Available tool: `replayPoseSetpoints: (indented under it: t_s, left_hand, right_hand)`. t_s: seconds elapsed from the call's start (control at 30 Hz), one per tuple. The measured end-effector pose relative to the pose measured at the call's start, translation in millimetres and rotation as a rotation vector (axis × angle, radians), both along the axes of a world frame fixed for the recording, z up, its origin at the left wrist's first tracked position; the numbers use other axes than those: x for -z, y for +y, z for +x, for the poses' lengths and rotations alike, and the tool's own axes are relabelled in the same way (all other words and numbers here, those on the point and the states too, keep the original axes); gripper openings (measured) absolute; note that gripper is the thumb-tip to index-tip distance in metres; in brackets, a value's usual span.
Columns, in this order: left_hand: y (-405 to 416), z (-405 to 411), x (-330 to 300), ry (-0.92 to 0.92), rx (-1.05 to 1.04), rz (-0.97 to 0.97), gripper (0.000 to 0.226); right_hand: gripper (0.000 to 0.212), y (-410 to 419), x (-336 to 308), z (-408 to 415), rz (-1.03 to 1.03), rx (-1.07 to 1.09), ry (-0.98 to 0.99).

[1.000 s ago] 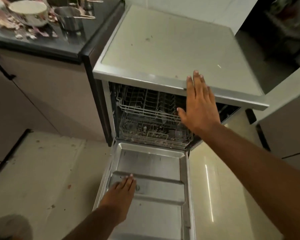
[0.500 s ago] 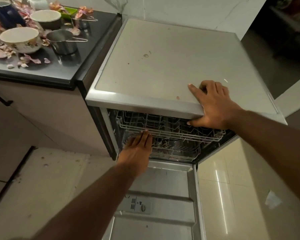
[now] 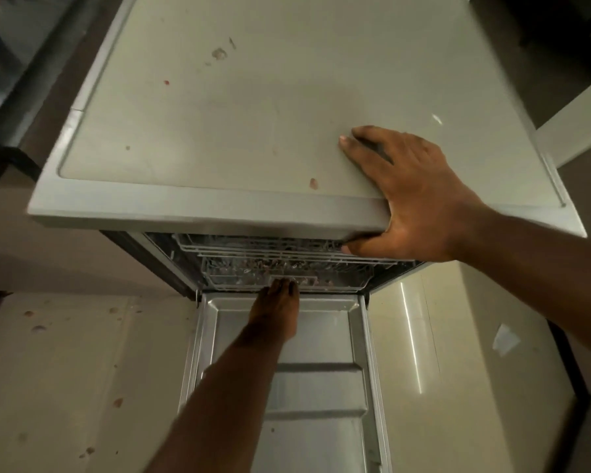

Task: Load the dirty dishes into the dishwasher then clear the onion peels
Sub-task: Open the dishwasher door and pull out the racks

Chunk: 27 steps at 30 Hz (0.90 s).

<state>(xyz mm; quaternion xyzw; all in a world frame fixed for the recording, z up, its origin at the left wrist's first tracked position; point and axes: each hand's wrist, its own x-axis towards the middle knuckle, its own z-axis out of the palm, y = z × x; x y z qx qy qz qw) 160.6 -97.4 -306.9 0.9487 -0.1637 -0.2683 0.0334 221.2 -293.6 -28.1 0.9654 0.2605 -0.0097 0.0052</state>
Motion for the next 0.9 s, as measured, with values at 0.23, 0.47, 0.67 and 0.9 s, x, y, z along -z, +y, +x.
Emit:
replayPoseSetpoints:
  t_s: [0.23,0.47,0.67,0.9]
  left_hand:
    - [-10,42,41,0.086,-0.021,0.128,0.090]
    - [-19,59,57,0.131,-0.034,0.128,0.087]
    - [-24,56,74,0.205,-0.060,0.108,0.080]
    - [-32,56,77,0.175,0.009,0.218,0.094]
  right_hand:
    - [0.130,-3,3,2,0.047,0.001,-0.008]
    - [0.128,-3,4,2,0.081,0.005,0.017]
    - [0.128,-4,4,2,0.085,0.013,0.012]
    - [0.128,-3,4,1,0.093,0.012,-0.001]
